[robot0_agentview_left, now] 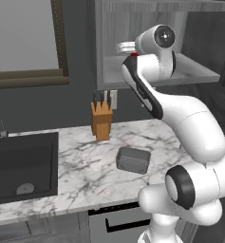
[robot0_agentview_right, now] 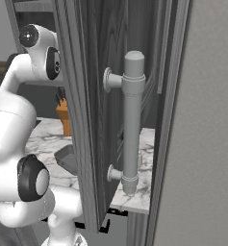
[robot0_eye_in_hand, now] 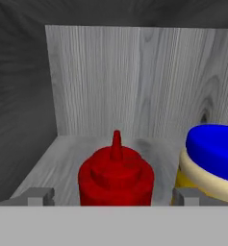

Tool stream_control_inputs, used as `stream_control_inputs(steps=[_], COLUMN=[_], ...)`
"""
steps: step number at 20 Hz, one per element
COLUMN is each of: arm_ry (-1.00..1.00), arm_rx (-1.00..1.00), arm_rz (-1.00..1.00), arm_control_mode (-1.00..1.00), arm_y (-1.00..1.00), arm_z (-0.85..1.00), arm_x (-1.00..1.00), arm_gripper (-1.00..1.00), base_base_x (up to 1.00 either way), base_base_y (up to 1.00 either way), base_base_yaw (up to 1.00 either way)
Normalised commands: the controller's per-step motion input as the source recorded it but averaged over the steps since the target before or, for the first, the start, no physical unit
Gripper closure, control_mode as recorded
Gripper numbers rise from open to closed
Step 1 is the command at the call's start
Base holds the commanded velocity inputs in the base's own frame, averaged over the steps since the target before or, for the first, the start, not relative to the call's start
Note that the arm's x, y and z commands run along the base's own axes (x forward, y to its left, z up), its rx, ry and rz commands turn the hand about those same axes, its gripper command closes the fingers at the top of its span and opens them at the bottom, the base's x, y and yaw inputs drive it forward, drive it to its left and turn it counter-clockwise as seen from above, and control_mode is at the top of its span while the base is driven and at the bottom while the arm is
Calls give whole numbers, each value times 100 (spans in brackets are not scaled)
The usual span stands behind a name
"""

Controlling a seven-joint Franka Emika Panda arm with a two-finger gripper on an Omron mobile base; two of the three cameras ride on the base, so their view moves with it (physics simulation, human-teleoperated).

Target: There are various items on the counter. Only move the condiments/shakers into the cabinet.

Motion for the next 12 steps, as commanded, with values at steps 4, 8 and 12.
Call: stream_control_inputs(steps=[4, 8, 12], arm_ry=[-2, -2, 0], arm_rx=[0, 0, 0], arm_rz=[0, -2, -7], arm_control_mode=[-100, -100, -100], arm_y=[0, 0, -5], arm_z=[0, -14, -37], arm_x=[-51, -97, -100], arm_gripper=[-100, -100, -100], base_base_x=[0, 0, 0], base_base_y=[0, 0, 0], base_base_yaw=[0, 0, 0])
